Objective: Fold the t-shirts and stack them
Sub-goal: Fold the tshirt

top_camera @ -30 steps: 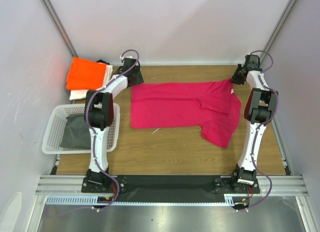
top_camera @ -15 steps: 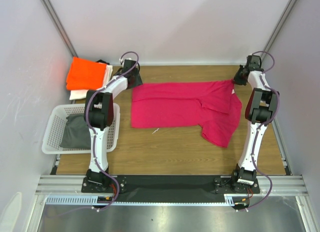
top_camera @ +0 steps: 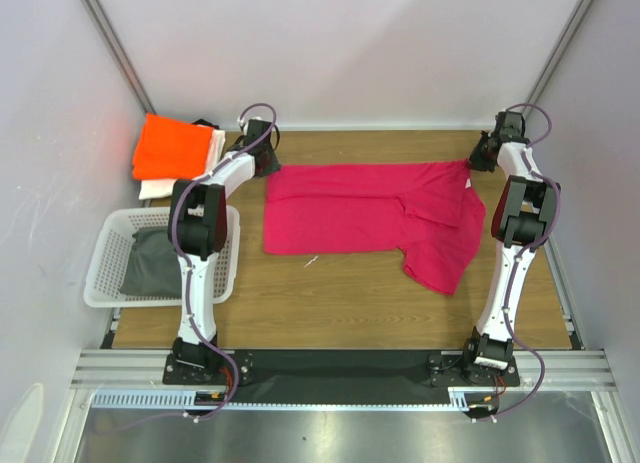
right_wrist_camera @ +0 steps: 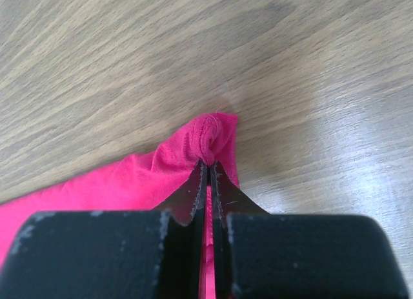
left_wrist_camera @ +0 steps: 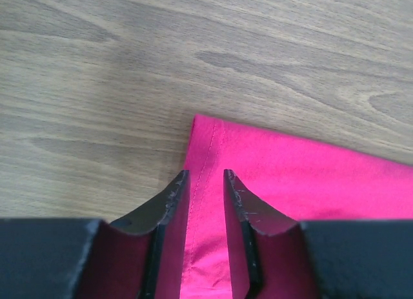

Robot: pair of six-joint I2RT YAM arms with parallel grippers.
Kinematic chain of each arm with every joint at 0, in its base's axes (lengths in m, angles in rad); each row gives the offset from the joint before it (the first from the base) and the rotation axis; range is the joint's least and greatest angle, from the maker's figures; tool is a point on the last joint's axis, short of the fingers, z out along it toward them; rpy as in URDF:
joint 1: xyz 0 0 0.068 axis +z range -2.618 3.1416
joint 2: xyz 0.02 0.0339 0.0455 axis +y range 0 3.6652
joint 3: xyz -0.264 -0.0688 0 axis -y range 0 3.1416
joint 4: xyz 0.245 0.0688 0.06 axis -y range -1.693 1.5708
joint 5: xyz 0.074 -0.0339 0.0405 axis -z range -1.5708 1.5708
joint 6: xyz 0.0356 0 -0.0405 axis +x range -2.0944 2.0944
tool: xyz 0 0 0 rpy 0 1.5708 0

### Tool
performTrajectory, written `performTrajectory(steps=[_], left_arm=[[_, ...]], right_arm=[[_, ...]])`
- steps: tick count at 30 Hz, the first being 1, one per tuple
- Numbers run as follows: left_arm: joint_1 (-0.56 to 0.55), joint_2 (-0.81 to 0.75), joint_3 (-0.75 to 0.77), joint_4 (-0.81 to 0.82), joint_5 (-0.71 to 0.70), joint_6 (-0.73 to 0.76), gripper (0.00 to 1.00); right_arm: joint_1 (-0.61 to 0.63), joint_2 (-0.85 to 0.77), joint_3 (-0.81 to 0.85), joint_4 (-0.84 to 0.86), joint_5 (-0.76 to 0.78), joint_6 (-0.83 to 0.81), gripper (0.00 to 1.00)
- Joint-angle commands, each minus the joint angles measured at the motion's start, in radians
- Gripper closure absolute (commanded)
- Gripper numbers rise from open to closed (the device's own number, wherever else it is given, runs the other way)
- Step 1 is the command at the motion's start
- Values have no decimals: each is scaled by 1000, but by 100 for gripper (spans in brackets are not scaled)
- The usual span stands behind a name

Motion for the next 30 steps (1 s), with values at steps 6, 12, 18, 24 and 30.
performTrajectory(steps=[6,12,18,24,30], left_arm=[[17,29,38,9,-6,-26,73],[27,-6,-9,44,-12,1,59],[29,23,24,21,5,6,59],[29,37,30,26,25,5,78],[32,41,43,15,-21,-3,100]], right_arm=[[-4,-39,0,4,5,-27,100],[-4,-39,1,0,-1,-25,100],[-4,-39,0,0,0,-24,100],[-4,-42,-3,-3,5,-27,100],[-6,-41,0,-6,20,-33,100]])
